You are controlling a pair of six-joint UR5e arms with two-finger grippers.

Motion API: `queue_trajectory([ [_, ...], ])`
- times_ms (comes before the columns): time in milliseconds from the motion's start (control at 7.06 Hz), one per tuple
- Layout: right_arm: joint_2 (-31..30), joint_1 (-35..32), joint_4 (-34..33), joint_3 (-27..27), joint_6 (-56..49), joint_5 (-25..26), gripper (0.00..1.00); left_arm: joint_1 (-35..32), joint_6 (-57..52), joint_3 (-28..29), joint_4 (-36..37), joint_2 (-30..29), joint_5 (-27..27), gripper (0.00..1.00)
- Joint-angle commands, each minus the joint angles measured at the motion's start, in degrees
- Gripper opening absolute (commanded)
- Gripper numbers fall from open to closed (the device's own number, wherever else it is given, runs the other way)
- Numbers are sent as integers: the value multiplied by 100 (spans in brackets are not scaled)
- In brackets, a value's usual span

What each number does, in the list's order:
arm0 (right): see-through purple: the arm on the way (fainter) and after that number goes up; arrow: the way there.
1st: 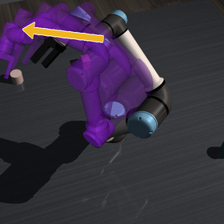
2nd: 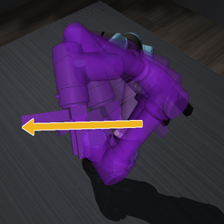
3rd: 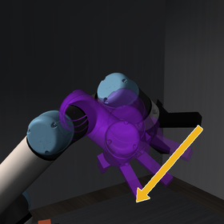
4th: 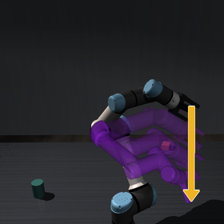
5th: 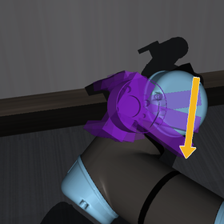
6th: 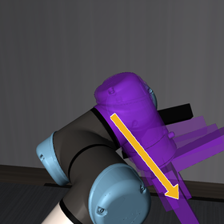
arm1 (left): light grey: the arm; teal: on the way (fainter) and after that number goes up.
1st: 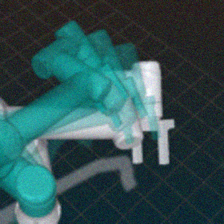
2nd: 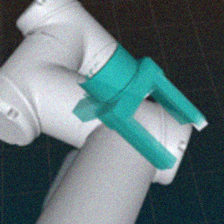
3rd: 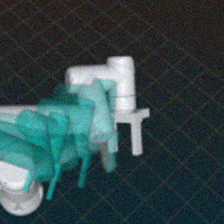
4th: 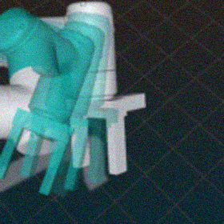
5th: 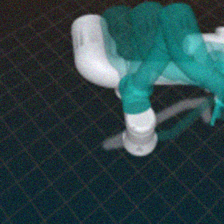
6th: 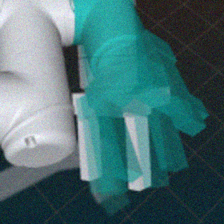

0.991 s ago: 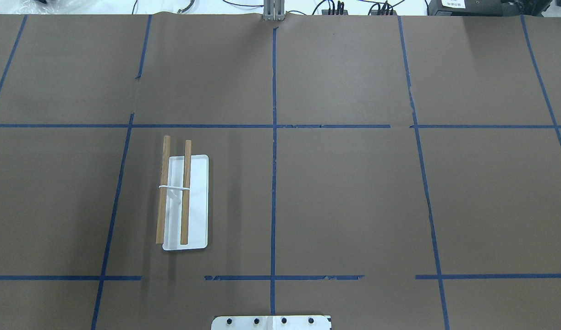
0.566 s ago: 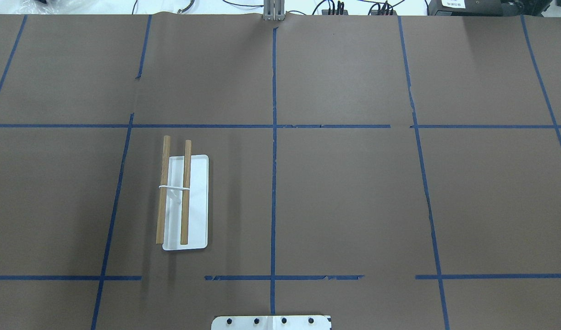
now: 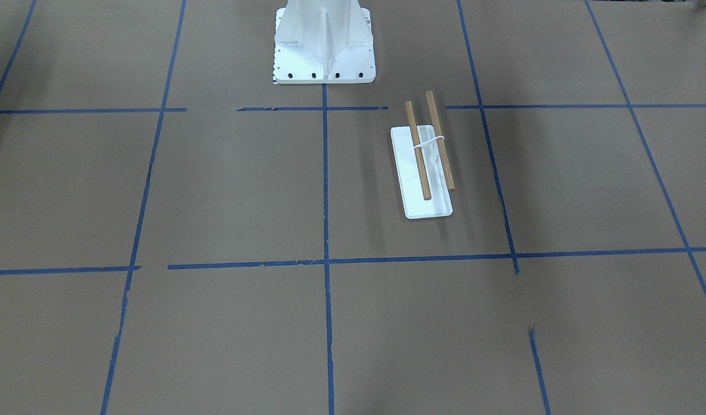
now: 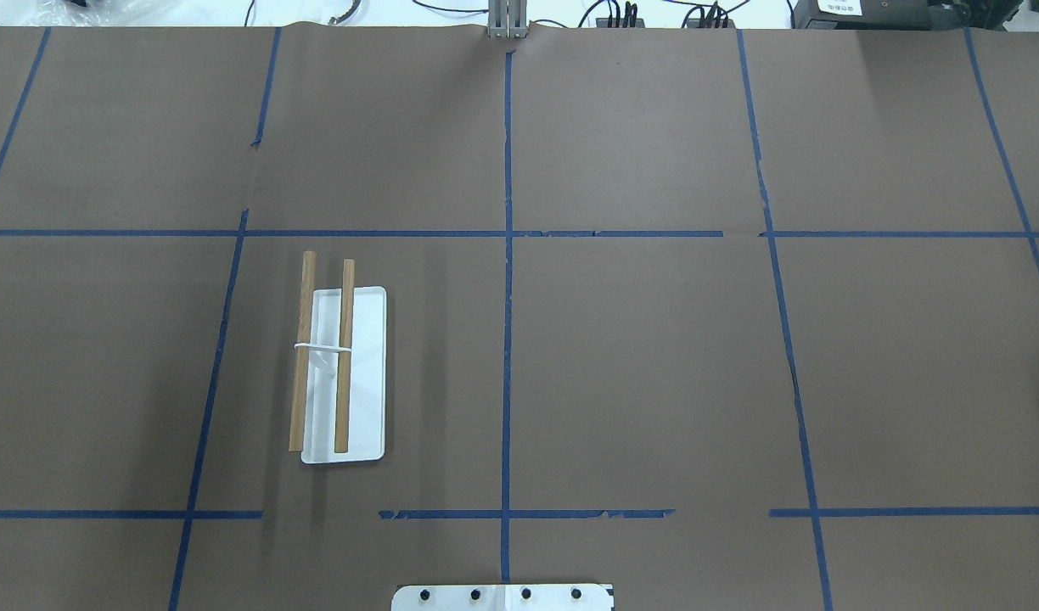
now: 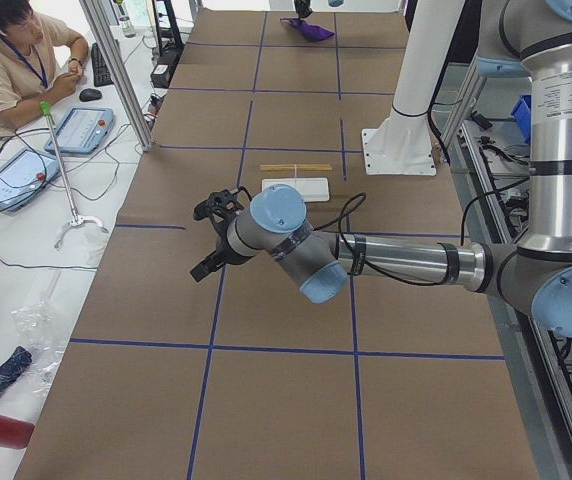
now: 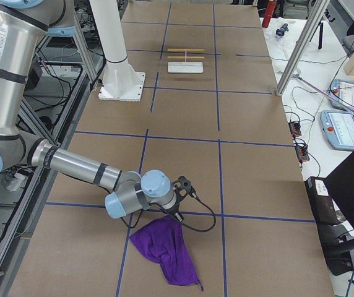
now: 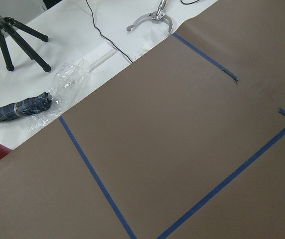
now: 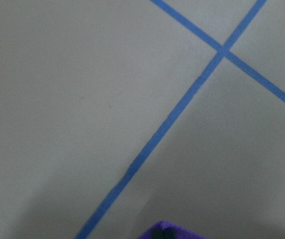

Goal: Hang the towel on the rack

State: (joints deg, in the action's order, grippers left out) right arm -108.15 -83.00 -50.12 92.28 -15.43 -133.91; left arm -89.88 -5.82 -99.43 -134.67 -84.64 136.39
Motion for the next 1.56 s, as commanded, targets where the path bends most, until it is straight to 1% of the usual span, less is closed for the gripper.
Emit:
queue_trajectory([
  [0, 144, -173, -2970, 2503, -4, -118, 0, 32, -7, 29, -33, -17, 81, 100],
  [142, 859, -251, -3899, 2915, 5, -109, 0, 249, 11, 38, -16, -113, 46, 100],
  [283, 1414, -226, -4230, 2962, 74, -135, 0, 417, 46, 64, 37, -245, 37, 100],
  [425, 2116, -139, -4773, 2972, 353, -144, 0, 593, 681, 21, 176, -429, 20, 100],
  [566, 2949, 236, -5318, 2972, 582, -92, 0, 794, 1514, -6, 195, -622, 28, 100],
  [708, 3558, 631, -5402, 2963, 1394, -57, 0, 1101, 2523, -67, 335, -981, 28, 100],
  [850, 4095, 1175, -5403, 2963, 2359, 117, 0, 1435, 3273, -181, 841, -1480, 20, 100],
  [991, 4509, 1763, -5394, 2972, 2969, 606, 0, 1743, 4029, -391, 1611, -2051, 20, 100],
  [1133, 4740, 2309, -5359, 2980, 3367, 1099, 0, 2163, 5115, -645, 2211, -2614, -111, 100],
  [1274, 4820, 2828, -5019, 3085, 3623, 1512, 0, 2751, 6553, -595, 2487, -3280, -182, 94],
  [1416, 4821, 3250, -4442, 3086, 4418, 1943, 0, 3418, 7986, -543, 2524, -3748, -739, 80],
])
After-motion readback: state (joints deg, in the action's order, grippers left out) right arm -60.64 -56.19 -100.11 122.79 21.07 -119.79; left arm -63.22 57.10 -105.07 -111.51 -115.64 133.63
